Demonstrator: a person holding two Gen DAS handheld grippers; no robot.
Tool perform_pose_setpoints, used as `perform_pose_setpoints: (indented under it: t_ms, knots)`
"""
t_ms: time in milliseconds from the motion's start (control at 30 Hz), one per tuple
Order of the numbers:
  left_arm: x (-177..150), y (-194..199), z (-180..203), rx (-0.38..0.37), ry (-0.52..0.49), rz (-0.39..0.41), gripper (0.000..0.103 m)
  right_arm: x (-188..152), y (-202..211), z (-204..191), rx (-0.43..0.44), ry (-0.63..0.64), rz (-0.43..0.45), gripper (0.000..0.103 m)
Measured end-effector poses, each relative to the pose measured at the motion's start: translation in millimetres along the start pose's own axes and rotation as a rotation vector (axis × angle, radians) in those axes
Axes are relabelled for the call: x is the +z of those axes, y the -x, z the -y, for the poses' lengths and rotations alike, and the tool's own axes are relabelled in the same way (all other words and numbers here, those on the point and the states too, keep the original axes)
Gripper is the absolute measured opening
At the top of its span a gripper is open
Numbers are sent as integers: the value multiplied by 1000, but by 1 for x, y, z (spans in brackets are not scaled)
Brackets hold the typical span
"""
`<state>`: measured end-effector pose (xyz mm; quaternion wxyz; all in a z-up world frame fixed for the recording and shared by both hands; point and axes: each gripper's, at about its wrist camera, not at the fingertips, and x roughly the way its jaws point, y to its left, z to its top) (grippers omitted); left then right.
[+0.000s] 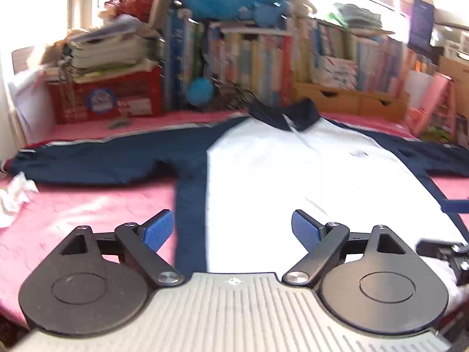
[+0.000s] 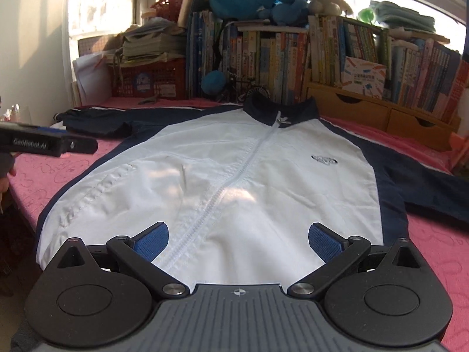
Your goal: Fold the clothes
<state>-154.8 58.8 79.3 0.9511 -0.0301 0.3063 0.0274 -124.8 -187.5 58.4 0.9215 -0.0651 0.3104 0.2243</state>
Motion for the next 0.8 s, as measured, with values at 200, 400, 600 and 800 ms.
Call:
perform_pose_setpoints:
  t_ms: [200,400,600,800]
  knots:
    - [-26,5,47,-35,18,-138,88,-44,32,20,-72,-200,-83,103]
    - [-40,14,60,-31,24,-200,88,-68,54,8,-123,-150,-92,103]
    - [-49,27,72,-1,-4,-210,92,-80,63,3,-141,-137,-111,103]
    - [-57,38,73,39,-13,-214,95,-88,73,2,-146,-132,-114,103]
